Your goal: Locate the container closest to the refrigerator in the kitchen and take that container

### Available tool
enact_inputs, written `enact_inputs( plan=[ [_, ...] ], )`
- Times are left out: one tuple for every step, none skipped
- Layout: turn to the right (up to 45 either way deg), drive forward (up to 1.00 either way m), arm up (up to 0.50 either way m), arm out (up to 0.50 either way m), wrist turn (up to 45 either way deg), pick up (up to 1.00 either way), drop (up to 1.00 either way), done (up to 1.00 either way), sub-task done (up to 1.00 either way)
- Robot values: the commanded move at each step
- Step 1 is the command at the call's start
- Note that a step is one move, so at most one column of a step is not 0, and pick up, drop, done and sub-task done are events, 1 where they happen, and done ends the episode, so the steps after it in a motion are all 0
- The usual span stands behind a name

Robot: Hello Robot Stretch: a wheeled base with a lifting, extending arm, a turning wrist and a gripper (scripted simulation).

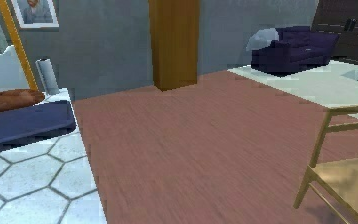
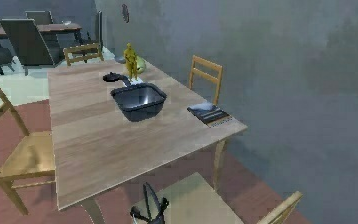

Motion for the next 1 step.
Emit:
enact_inputs(
  plan=[
    [0.0, 0.00, 0.00, 0.00, 0.0, 1.00, 0.00, 0.00, 0.00]
  ],
)
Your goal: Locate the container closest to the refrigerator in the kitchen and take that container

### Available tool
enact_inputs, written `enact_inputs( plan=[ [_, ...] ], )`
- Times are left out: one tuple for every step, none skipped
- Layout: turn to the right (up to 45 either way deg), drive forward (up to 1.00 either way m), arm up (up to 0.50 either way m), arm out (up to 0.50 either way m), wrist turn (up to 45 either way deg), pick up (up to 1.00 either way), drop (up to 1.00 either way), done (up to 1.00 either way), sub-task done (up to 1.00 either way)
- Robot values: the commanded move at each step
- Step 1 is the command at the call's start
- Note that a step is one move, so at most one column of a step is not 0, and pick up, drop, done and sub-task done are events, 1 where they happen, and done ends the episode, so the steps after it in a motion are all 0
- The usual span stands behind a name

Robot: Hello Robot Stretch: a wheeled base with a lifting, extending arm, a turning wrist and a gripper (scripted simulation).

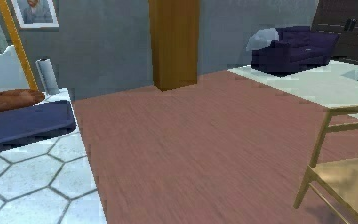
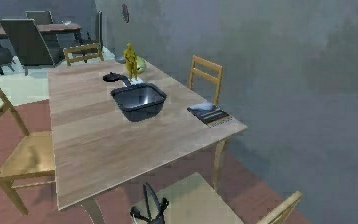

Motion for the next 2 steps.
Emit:
enact_inputs(
  plan=[
    [0.0, 0.00, 0.10, 0.00, 0.0, 0.00, 0.00, 0.00, 0.00],
    [0.0, 0.00, 0.00, 0.00, 0.0, 0.00, 0.00, 1.00, 0.00]
  ],
)
